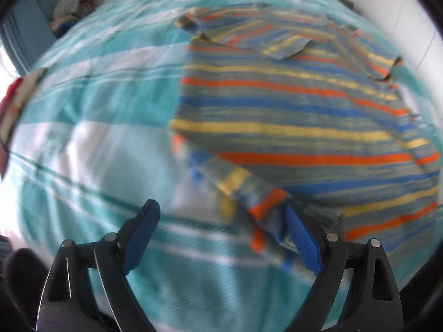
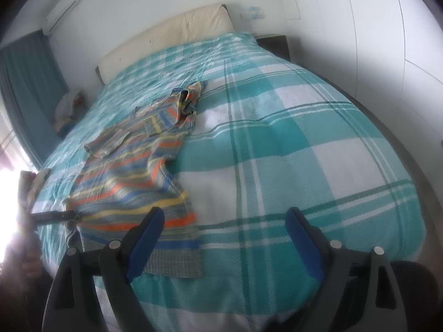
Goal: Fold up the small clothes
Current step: 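Grasp the sweater hem with the left tool while the right tool grasps the hem beside it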
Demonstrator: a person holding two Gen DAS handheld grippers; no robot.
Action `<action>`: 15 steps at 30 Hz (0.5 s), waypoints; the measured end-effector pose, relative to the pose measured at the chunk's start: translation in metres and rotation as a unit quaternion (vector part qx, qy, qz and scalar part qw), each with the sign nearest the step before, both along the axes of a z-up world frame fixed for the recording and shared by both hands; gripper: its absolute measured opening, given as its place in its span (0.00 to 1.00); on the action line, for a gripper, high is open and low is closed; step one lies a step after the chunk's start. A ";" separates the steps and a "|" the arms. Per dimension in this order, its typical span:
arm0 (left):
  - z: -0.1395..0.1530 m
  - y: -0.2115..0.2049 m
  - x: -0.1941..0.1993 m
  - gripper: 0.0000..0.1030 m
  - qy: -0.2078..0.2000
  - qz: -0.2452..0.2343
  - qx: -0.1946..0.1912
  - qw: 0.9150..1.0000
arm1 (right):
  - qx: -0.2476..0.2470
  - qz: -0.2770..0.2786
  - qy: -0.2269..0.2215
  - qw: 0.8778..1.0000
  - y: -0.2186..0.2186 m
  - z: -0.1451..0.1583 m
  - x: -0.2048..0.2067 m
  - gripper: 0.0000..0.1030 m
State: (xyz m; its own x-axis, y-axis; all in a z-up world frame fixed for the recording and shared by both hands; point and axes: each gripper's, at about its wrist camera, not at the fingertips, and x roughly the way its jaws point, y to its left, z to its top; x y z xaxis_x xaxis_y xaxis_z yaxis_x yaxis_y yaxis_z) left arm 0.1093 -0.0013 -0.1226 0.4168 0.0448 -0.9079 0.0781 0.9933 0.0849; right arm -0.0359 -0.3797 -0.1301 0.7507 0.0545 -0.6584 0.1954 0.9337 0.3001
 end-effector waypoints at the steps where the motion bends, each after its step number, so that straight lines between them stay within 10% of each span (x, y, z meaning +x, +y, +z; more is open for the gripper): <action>1: 0.006 0.017 -0.007 0.87 -0.003 0.009 0.012 1.000 | 0.001 -0.001 -0.007 1.000 0.001 0.000 -0.002 0.86; 4: 0.028 0.072 -0.033 0.85 -0.025 0.053 0.059 0.997 | -0.005 -0.012 -0.019 1.000 0.004 -0.002 -0.006 0.86; 8: 0.051 0.111 -0.044 0.89 -0.030 0.069 -0.071 0.995 | 0.013 -0.014 -0.021 1.000 0.006 -0.007 0.006 0.86; 11: 0.038 0.076 -0.027 0.92 -0.018 0.020 -0.172 0.985 | 0.020 0.003 -0.011 1.000 0.016 -0.013 0.015 0.86; 15: 0.000 0.007 0.001 0.88 0.022 -0.037 -0.159 0.986 | 0.000 0.029 -0.014 0.999 0.030 -0.010 0.008 0.86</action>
State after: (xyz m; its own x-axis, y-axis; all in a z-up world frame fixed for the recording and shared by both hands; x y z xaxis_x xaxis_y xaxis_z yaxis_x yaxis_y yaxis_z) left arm 0.1104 0.0053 -0.1227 0.3682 -0.2734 -0.8887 0.1471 0.9609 -0.2346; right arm -0.0279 -0.3501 -0.1401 0.7644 0.0988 -0.6371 0.1324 0.9431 0.3051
